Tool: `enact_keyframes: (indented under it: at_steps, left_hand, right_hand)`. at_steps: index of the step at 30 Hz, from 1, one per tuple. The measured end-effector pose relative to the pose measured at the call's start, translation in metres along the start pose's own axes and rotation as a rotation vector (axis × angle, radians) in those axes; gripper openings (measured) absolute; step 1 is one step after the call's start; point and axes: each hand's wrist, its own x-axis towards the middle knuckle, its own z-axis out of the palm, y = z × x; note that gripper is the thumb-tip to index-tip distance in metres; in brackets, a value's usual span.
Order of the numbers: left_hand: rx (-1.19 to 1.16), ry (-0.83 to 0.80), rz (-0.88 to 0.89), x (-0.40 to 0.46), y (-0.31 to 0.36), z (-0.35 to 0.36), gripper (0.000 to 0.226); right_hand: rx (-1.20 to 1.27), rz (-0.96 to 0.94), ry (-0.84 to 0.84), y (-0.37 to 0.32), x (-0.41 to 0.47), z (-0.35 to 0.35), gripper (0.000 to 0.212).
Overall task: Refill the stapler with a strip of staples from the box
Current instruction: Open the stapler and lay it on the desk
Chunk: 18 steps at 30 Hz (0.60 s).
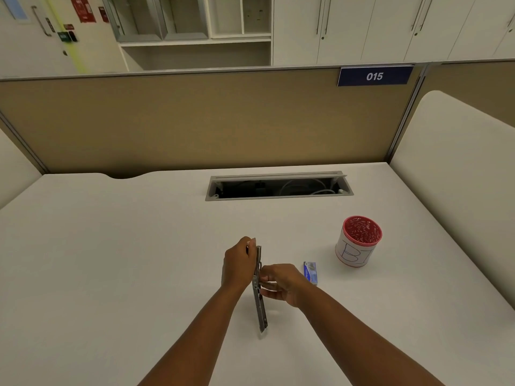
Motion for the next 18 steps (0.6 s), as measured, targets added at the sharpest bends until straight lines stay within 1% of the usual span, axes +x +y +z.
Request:
enact_keyframes:
  at_steps: [2,7,11,14,16,18]
  left_hand:
    - [0.001,0.002,-0.015,0.000,0.000,0.000,0.031]
    - [0.045,0.001,-0.099,0.005,-0.001,0.000,0.033]
    - [0.164,0.007,-0.177,0.008,-0.004,0.002,0.035]
    - [0.204,-0.005,-0.208,0.008,-0.007,0.001,0.037]
    - [0.213,-0.033,-0.220,0.009,-0.007,0.001,0.038]
    - [0.219,-0.057,-0.223,0.008,-0.007,0.002,0.038]
  right_hand:
    - [0.005,0.000,0.003,0.000,0.001,-0.001,0.012]
    - [0.046,-0.008,-0.024,0.004,0.001,-0.006,0.012]
    - [0.092,0.004,-0.107,0.008,0.003,-0.011,0.016]
    - [0.048,-0.028,-0.159,0.010,0.005,-0.014,0.022]
    - [0.004,-0.060,-0.141,0.012,0.005,-0.016,0.017]
    - [-0.045,-0.084,-0.102,0.012,0.006,-0.017,0.006]
